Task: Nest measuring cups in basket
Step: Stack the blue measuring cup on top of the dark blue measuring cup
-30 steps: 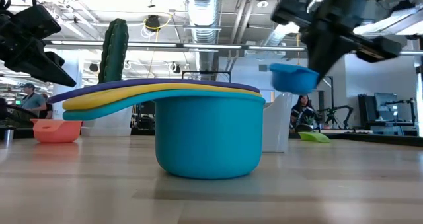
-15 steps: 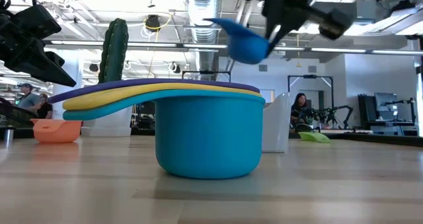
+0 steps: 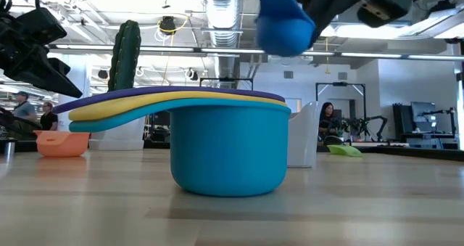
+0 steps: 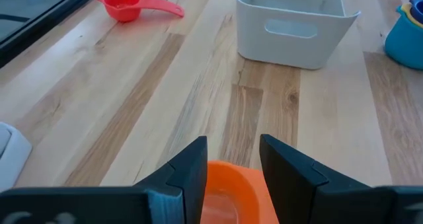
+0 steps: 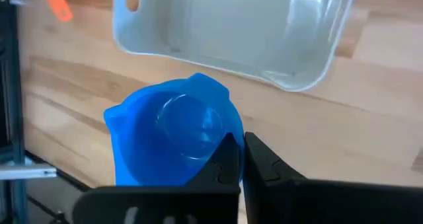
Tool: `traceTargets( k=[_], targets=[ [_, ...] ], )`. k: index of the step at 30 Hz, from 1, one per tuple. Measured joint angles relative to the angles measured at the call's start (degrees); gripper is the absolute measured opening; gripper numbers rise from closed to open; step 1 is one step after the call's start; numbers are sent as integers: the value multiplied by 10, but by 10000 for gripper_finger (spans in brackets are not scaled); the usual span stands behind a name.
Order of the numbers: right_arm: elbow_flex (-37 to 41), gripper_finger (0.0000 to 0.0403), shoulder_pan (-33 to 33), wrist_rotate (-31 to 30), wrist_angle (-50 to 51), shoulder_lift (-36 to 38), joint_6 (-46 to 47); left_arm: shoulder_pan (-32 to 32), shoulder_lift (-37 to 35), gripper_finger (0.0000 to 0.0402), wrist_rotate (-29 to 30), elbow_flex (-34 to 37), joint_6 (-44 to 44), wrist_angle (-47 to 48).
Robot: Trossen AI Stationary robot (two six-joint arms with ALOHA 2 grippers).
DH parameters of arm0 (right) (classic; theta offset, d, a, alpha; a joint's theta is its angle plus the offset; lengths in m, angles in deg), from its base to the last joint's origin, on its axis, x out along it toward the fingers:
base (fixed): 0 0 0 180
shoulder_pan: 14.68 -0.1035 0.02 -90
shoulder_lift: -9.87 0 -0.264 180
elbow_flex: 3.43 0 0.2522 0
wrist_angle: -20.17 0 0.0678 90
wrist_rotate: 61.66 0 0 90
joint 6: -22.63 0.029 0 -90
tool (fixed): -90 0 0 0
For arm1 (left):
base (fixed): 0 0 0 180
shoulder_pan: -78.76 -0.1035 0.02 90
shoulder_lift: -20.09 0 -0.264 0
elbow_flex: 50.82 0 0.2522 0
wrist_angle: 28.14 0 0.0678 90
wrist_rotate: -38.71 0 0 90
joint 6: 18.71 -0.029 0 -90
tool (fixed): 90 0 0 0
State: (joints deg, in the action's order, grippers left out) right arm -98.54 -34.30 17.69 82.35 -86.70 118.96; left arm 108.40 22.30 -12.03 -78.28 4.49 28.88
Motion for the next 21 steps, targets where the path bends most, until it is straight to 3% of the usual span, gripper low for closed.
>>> traceTargets(
  k=[11, 15, 21],
  targets=[
    [-1, 8, -19, -15, -23, 15, -127, 0, 0, 128, 0, 0, 0, 10],
    [-1, 7, -44, -17, -28, 10, -111, 0, 0, 128, 24, 0, -2, 8],
    [0, 7, -99, -83, -43, 7, -9, 0, 0, 128, 32, 0, 5, 10]
  ],
)
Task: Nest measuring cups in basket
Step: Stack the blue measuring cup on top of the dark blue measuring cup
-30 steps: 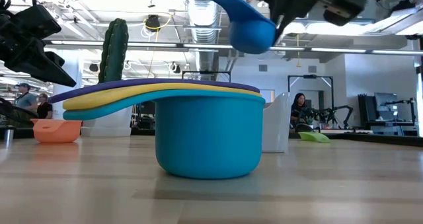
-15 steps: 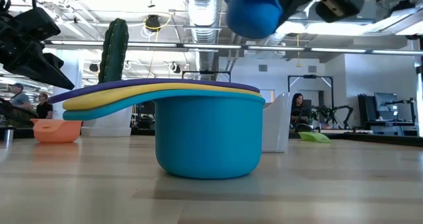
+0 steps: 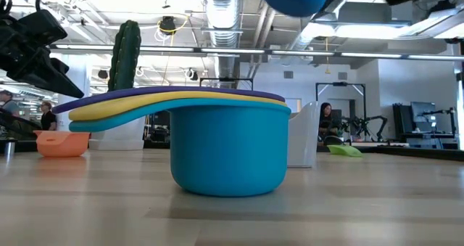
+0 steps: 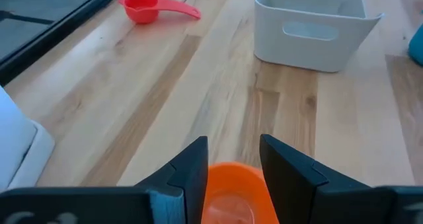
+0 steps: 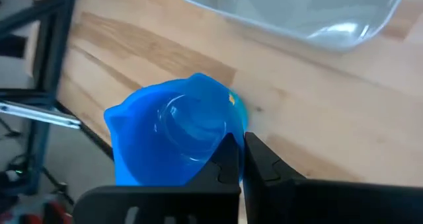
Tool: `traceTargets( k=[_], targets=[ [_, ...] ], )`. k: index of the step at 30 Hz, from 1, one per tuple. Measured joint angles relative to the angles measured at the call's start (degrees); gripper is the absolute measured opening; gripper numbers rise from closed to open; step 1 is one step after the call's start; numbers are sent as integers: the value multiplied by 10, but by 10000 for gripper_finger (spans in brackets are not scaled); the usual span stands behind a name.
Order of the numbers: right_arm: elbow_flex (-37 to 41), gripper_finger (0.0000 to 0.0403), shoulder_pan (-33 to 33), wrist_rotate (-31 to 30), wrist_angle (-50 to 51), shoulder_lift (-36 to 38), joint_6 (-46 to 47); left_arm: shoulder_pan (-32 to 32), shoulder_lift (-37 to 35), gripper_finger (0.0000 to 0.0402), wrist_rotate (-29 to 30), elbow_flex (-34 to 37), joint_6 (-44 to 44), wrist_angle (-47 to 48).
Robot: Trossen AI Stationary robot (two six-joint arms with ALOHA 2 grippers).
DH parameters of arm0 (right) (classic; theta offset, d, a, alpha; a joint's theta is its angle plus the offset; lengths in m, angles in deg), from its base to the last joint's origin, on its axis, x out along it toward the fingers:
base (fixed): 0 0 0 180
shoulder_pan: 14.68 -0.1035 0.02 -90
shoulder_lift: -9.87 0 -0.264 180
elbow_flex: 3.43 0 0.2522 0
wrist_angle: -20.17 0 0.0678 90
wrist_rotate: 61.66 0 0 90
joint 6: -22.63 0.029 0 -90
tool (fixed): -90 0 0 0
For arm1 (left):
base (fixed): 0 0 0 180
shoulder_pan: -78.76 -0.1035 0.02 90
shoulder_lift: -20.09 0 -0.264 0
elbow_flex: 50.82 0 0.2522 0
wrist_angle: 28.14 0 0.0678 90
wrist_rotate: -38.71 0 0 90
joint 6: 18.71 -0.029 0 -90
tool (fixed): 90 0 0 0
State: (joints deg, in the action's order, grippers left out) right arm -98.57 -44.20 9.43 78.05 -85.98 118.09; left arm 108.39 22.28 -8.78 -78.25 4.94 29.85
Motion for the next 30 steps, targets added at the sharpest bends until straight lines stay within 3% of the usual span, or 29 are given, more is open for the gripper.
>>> traceTargets(
  k=[3, 9, 13, 17, 30],
  targets=[
    [0, 7, -20, -12, -12, 0, 34, 0, 0, 128, 15, 0, 29, -23],
    [0, 6, -48, -22, -15, -2, 91, 0, 0, 128, 48, 0, 207, -101],
    [0, 6, -55, -24, -56, -34, 119, 0, 0, 128, 102, 0, 196, -116],
    [0, 6, -55, -22, -124, -75, 133, 0, 1, 128, 108, 0, 199, -118],
    [-85, 5, -36, -21, -66, -159, 206, 0, 4, 128, 98, 0, 246, -165]
  ],
)
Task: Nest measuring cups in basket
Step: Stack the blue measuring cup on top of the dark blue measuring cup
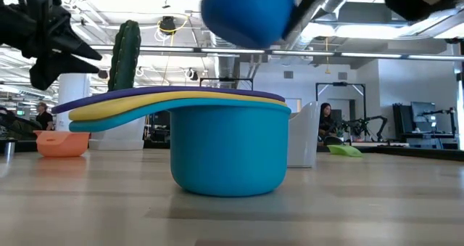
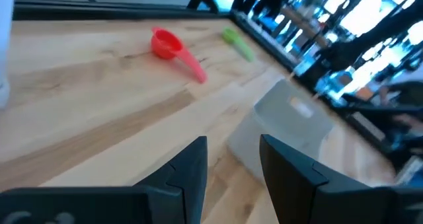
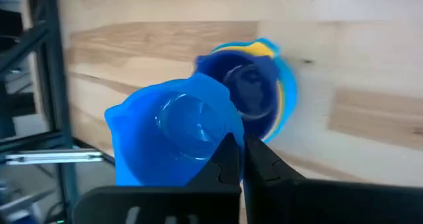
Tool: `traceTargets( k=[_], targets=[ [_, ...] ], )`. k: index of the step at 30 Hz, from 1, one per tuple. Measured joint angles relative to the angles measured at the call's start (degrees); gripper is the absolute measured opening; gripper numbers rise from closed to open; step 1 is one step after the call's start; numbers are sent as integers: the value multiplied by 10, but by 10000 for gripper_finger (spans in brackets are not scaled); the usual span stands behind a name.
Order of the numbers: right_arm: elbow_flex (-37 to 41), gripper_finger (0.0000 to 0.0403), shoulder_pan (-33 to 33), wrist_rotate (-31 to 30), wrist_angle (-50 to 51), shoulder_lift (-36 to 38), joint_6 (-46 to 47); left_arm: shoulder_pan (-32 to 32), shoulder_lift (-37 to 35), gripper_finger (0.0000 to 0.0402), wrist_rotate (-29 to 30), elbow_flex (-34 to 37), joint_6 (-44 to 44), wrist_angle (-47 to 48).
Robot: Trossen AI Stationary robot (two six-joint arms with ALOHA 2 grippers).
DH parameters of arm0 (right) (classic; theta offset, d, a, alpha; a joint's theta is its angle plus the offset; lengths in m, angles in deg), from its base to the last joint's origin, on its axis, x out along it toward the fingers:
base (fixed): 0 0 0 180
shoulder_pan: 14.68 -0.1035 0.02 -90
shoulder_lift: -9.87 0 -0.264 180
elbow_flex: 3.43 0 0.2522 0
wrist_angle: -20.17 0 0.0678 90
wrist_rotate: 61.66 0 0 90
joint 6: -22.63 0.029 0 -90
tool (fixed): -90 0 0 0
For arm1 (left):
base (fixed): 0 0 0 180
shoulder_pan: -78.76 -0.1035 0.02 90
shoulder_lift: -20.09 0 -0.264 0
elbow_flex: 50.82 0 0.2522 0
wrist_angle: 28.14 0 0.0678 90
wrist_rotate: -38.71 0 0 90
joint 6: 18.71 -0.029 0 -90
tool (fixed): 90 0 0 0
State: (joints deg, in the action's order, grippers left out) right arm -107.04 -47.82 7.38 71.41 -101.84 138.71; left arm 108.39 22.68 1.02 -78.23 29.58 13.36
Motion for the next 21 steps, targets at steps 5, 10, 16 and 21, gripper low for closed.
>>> traceTargets(
  k=[5, 10, 16, 21],
  targets=[
    [-11, 5, 3, 14, 14, -9, 22, 0, 0, 128, -10, 0, 0, -8],
    [-14, 5, 8, 29, 17, -11, 45, 0, 0, 128, -10, 0, -10, -7],
    [-14, 5, 28, 45, 37, -12, 44, 0, 0, 128, -10, 0, -23, -6],
    [-14, 5, 41, 59, 36, -12, 37, 0, 0, 128, -10, 0, -44, -7]
  ],
)
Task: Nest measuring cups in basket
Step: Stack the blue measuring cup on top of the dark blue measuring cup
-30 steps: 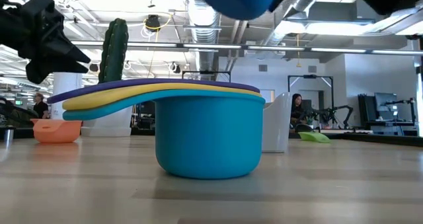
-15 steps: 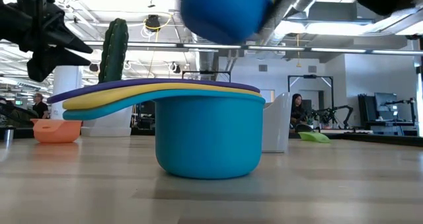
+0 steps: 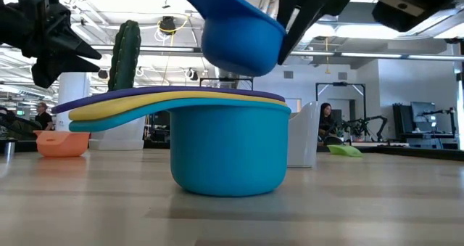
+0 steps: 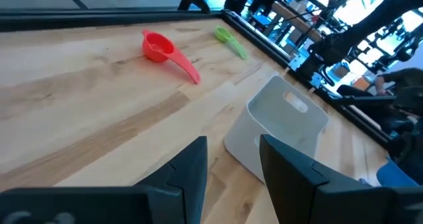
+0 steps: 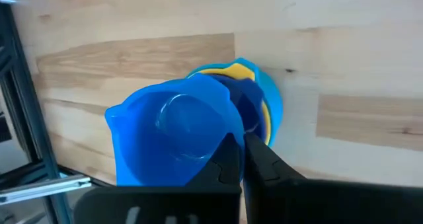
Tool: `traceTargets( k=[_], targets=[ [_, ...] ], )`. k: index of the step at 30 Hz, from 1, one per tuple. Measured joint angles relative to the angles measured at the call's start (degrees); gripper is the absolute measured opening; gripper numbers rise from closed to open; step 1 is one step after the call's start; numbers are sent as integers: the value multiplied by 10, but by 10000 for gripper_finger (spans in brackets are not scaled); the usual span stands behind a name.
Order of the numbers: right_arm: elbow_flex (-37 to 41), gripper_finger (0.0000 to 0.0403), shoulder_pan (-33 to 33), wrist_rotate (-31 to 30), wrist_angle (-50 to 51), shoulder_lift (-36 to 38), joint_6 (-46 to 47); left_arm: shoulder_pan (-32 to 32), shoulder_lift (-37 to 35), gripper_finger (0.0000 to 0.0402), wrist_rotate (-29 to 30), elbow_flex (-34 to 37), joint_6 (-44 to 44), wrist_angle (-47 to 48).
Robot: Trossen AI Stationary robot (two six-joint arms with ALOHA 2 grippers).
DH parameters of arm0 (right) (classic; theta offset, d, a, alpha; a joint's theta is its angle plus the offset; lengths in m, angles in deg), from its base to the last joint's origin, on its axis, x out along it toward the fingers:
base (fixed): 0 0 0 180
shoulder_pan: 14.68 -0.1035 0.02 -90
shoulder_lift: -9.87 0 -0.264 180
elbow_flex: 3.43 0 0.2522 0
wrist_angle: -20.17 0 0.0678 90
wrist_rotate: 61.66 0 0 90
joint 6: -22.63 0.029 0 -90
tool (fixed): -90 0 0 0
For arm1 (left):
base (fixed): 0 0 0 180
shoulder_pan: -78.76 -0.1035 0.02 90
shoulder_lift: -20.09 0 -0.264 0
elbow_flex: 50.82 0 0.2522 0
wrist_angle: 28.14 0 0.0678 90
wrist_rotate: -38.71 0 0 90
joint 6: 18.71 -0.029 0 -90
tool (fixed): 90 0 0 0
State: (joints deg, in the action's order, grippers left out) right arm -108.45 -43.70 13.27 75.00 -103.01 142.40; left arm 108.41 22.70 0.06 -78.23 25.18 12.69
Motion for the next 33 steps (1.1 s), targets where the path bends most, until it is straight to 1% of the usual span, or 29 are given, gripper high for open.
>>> traceTargets(
  k=[8, 15, 20, 22, 25, 27, 33],
  targets=[
    [0, 5, -13, 13, -8, 0, 25, 0, 0, 128, 0, 0, -2, 4],
    [0, 5, -14, 15, -3, -1, 30, 0, 0, 128, 4, 0, -27, 4],
    [1, 5, -5, 34, -25, -26, 22, 0, 0, 128, 6, 0, -29, 4],
    [-6, 5, -5, 34, -52, -36, 21, 0, 0, 128, 5, 0, -29, 4],
    [-8, 5, -5, 37, -22, -40, 15, 0, 0, 128, 5, 0, -29, 4],
    [-15, 5, -4, 42, -34, -46, 17, 0, 0, 128, 5, 0, -29, 4],
    [-15, 7, -4, 53, -17, -47, 19, 0, 0, 128, 5, 0, -34, 4]
  ],
)
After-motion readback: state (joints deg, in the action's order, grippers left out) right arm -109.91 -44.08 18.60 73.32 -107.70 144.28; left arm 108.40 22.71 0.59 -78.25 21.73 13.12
